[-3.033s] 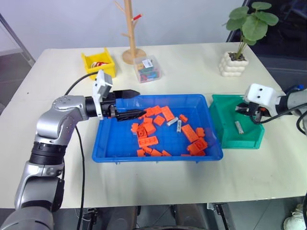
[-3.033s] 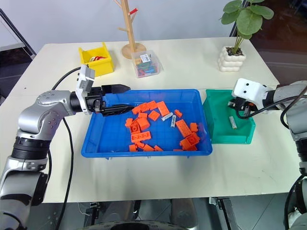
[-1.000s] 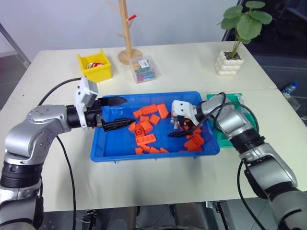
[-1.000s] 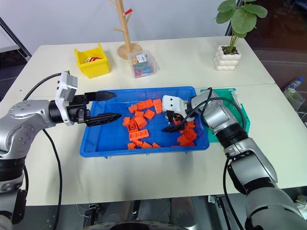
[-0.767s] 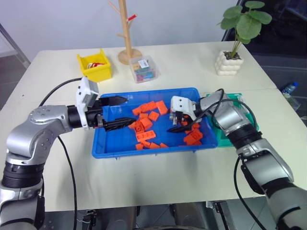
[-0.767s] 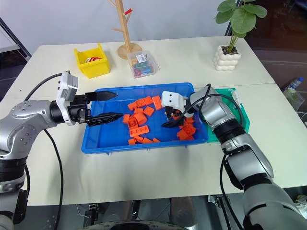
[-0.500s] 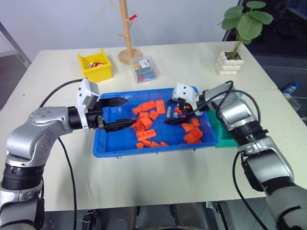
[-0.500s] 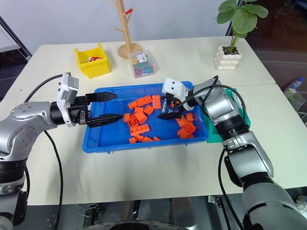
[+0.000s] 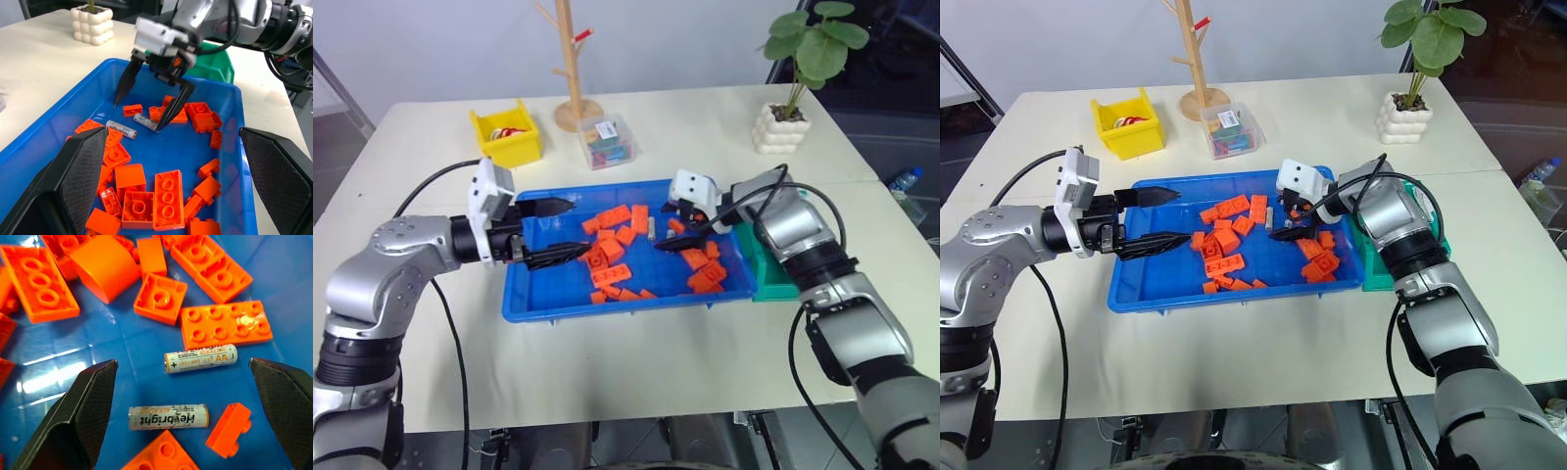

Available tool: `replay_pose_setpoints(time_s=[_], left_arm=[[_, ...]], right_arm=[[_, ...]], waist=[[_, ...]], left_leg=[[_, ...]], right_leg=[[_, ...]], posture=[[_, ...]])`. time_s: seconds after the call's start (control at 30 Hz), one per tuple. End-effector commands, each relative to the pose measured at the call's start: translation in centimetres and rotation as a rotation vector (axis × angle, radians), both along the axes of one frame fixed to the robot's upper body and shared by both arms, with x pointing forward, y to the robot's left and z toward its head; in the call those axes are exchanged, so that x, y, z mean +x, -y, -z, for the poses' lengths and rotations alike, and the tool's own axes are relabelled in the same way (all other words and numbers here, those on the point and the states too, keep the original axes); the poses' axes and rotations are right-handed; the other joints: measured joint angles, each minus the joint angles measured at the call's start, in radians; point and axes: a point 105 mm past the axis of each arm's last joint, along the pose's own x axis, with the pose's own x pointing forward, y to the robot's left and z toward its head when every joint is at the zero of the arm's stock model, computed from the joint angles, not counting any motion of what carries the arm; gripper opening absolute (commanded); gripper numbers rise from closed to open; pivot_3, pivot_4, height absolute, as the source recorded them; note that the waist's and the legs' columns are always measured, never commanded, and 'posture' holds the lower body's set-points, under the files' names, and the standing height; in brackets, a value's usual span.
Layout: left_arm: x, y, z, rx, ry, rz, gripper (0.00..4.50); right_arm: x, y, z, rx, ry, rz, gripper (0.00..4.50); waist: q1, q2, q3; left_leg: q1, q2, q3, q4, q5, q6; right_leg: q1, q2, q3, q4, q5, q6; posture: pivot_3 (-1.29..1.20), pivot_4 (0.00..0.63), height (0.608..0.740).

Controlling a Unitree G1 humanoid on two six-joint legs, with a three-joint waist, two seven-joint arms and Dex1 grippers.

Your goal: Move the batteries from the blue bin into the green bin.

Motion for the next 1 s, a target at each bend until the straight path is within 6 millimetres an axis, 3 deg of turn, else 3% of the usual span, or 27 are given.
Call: replay_pose_setpoints(time_s=[0.03, 0.63, 0.73, 0.83, 1.0], left_arm=[[-0.4, 0.0, -0.8, -0.005, 0.043, 0.002, 4.5], [-0.9, -0.4, -0.9, 0.006, 0.043, -0.012, 4.5], [-0.8, -0.3, -1.0, 0.003, 0.048, -0.017, 4.5], [-0.8, -0.3, -1.0, 0.002, 0.049, -0.019, 4.5], [-0.9, -0.3, -1.0, 0.003, 0.048, -0.017, 4.5]], right_arm=[[0.9, -0.7, -1.1, -0.001, 0.052, -0.018, 4.43], [1.8, -2.2, 1.1, -0.049, 0.022, -0.065, 4.43], [1.8, -2.3, 1.3, -0.051, 0.02, -0.065, 3.71], [1.8, -2.4, 1.4, -0.054, 0.021, -0.07, 2.27], [1.9, -2.2, 1.2, -0.055, 0.028, -0.071, 2.22]], waist=[[-0.001, 0.0, 0.0], [-0.01, 0.0, 0.0], [-0.016, 0.0, 0.0], [-0.022, 0.0, 0.0], [-0.024, 0.0, 0.0]], left_leg=[[0.0, 0.0, 0.0, 0.0, 0.0, 0.0], [0.0, 0.0, 0.0, -0.001, 0.0, 0.0], [0.0, 0.0, 0.0, -0.001, 0.0, 0.0], [0.0, 0.0, 0.0, -0.001, 0.0, 0.0], [0.001, 0.0, -0.001, -0.001, 0.0, 0.0]], right_leg=[[0.0, 0.0, 0.0, 0.0, 0.0, 0.0], [0.0, 0.0, 0.0, 0.001, 0.0, 0.0], [0.0, 0.0, 0.0, 0.001, 0.0, 0.0], [0.0, 0.0, 0.0, 0.001, 0.0, 0.0], [0.0, 0.0, 0.0, 0.001, 0.0, 0.0]], posture=[[0.0, 0.15, 0.74], [0.0, 0.15, 0.74], [0.0, 0.15, 0.74], [0.0, 0.15, 0.74], [0.0, 0.15, 0.74]])
